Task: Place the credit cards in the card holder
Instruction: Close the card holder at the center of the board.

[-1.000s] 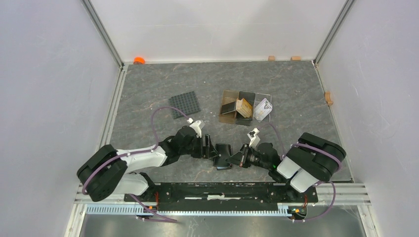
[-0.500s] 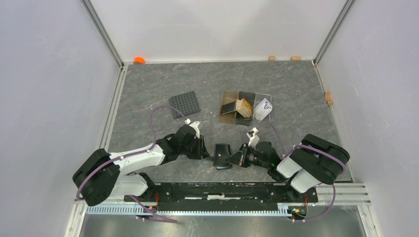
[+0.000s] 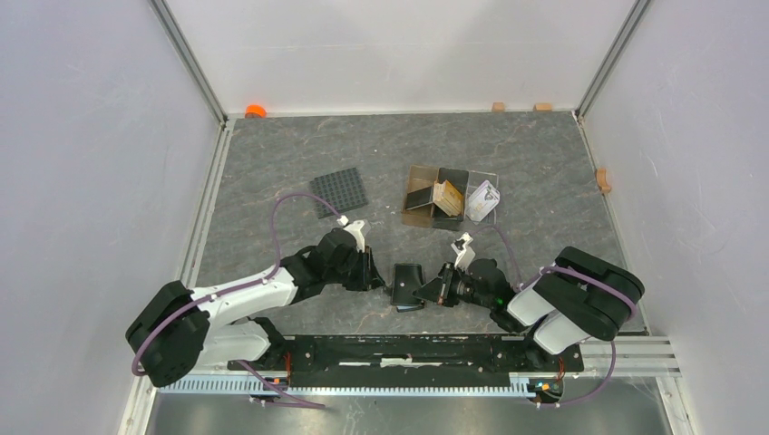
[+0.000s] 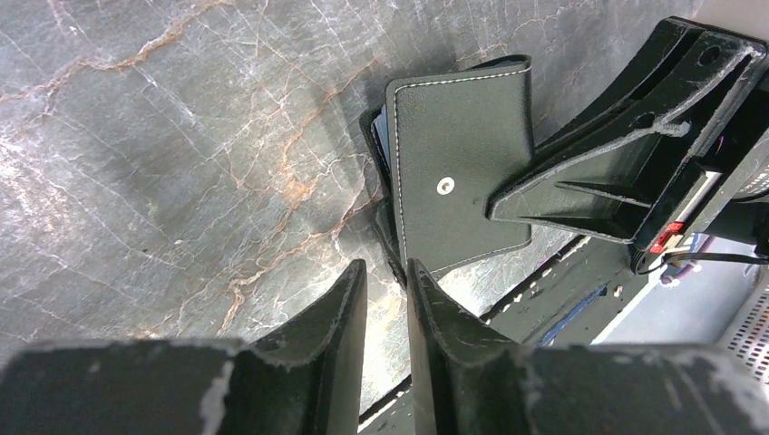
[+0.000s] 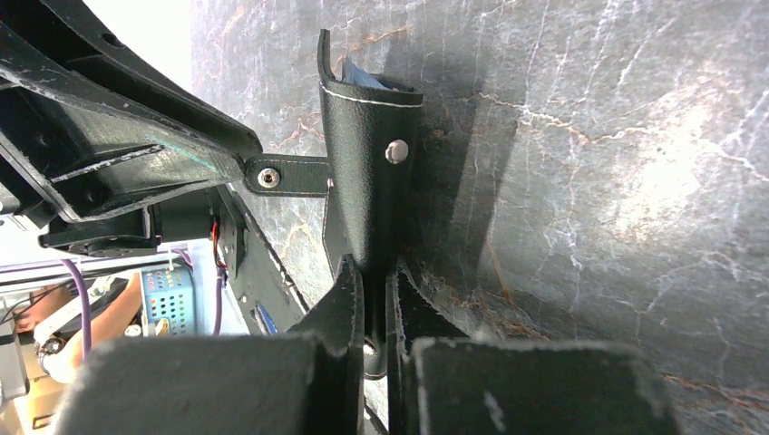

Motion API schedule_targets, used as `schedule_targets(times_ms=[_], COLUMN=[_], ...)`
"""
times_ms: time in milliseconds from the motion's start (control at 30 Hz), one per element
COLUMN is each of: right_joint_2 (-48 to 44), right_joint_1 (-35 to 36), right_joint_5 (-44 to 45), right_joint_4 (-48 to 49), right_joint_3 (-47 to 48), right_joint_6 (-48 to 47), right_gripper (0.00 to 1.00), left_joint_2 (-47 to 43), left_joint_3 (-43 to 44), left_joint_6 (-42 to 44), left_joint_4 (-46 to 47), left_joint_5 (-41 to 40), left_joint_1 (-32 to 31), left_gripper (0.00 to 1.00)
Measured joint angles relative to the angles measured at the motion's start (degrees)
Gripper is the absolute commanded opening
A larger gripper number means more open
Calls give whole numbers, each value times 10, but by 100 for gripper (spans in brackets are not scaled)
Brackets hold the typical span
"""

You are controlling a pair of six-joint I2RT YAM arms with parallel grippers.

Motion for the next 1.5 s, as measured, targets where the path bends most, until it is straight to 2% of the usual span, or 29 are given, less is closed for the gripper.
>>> schedule_targets(times_ms=[133,267,567,1000,1167,1500], right_joint_2=[-1,-3,-4,-9,-12,-19], right_joint_1=[0,0,0,3,4,7], right_joint_5=[0,0,2,6,7,11], right_joint_4=[-2,-6,-10,-15,-18,-30], right_joint_3=[1,2,2,3,3,5], right_joint_6=[-1,-2,-2,-3,-4,-12], right_gripper=[0,0,0,0,0,0], left_joint_2=[0,0,4,5,5,43], left_joint_3=[-1,-3,-6,-9,-16,-18], left_joint_6=[0,-1,-1,-3,-7,-17], left_joint_4=[0,1,1,2,17,85], left_joint_5=[2,11,15,27,31,48], left_joint_1=[0,0,-3,-3,-4,-5], left_gripper=[35,35,22,14,2,2])
